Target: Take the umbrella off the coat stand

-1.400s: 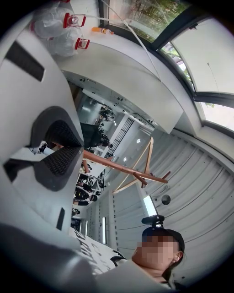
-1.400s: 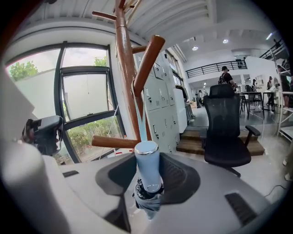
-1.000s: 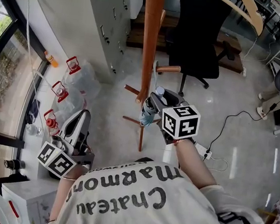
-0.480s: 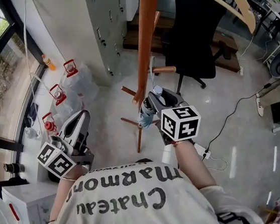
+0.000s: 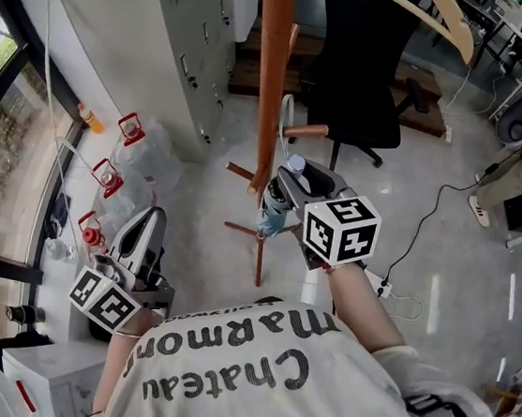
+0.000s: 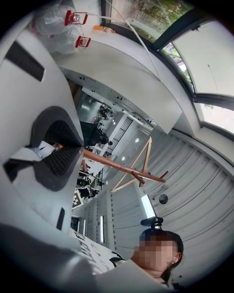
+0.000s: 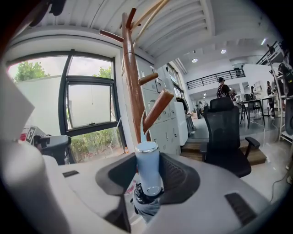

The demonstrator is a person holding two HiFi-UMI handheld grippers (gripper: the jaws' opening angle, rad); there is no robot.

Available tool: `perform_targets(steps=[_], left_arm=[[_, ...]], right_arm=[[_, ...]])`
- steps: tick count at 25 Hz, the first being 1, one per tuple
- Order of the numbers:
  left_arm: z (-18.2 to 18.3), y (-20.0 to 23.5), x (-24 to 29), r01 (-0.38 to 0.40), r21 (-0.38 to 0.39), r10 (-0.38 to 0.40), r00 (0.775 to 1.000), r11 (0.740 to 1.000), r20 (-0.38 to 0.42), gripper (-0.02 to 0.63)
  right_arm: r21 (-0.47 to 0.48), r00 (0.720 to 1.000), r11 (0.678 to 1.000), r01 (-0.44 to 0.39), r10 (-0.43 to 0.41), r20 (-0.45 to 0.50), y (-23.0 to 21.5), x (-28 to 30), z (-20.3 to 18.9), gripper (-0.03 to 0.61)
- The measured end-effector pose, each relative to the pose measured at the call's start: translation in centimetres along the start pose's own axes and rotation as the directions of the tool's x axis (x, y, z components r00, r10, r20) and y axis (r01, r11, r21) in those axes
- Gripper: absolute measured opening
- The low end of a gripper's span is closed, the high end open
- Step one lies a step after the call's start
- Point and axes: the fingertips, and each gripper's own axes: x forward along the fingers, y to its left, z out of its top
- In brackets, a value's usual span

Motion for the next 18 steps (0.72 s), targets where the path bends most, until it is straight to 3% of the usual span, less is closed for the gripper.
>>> perform_targets(steps=[18], left_arm=[[-0.1,0.2,-0.5,-0.002,-0.016,0.002,1.000,1.000,0.010,0.023]], right_arm=[[-0.036,0.995,0.999,-0.003,0.006,0.095,0.9,-1.8,3.4,0.164]])
